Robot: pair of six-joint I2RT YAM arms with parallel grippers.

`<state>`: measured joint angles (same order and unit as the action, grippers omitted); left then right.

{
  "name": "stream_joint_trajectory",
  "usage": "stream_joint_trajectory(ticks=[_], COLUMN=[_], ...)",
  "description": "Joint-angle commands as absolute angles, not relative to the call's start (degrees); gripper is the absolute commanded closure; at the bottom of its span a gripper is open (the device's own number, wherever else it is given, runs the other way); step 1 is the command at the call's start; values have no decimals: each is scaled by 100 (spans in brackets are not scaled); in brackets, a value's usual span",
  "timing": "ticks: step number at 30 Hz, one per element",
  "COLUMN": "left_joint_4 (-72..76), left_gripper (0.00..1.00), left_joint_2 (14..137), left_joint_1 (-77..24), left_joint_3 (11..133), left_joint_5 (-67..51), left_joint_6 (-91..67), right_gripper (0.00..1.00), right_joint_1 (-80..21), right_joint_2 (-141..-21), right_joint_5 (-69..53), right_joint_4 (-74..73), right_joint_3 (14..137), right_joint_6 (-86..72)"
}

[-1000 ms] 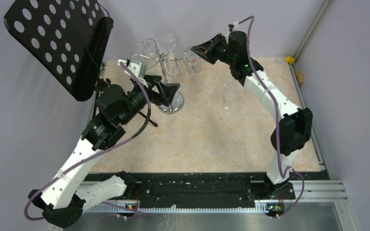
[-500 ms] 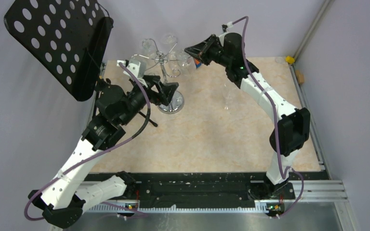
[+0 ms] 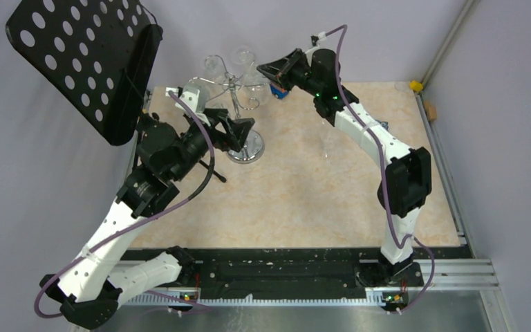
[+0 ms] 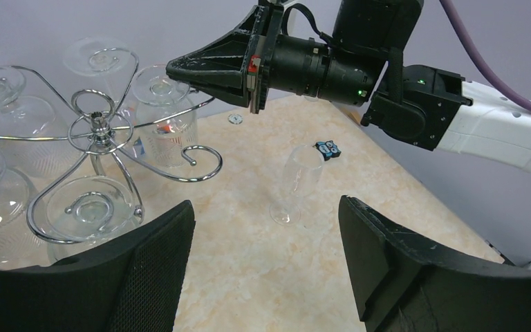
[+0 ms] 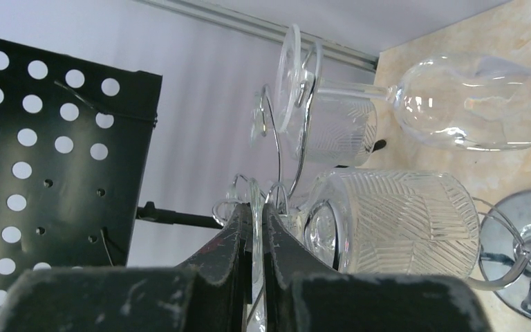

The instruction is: Take the wine glass off the wine glass rack

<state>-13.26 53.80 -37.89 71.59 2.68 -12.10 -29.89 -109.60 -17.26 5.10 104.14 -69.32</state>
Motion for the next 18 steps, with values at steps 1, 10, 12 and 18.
stream_joint_trajectory(ticks=[1, 10, 12, 18], left_joint_4=[-1063, -1063, -1063, -1105], left_gripper=[20, 20, 20, 20], left_joint_2=[5260, 5237, 5226, 5208], left_joint_1=[-3801, -3802, -3808, -3804], left_joint_3=[7141, 7124, 7124, 7121], left_joint_5=[344, 339, 330, 282], left_joint_6=[-1151, -1164, -1167, -1192], right_gripper=[100, 100, 100, 100], right_joint_1=[-3059, -3059, -3059, -3050], right_joint_2=[-10943, -10846, -10777, -10754], right_joint_5=[-1390, -726, -529, 180], right_joint_4=[1224, 1387, 1374, 1107], right_joint_3=[10973, 10957, 10931, 11297], right_joint_6=[-6954, -6837, -6779, -6236])
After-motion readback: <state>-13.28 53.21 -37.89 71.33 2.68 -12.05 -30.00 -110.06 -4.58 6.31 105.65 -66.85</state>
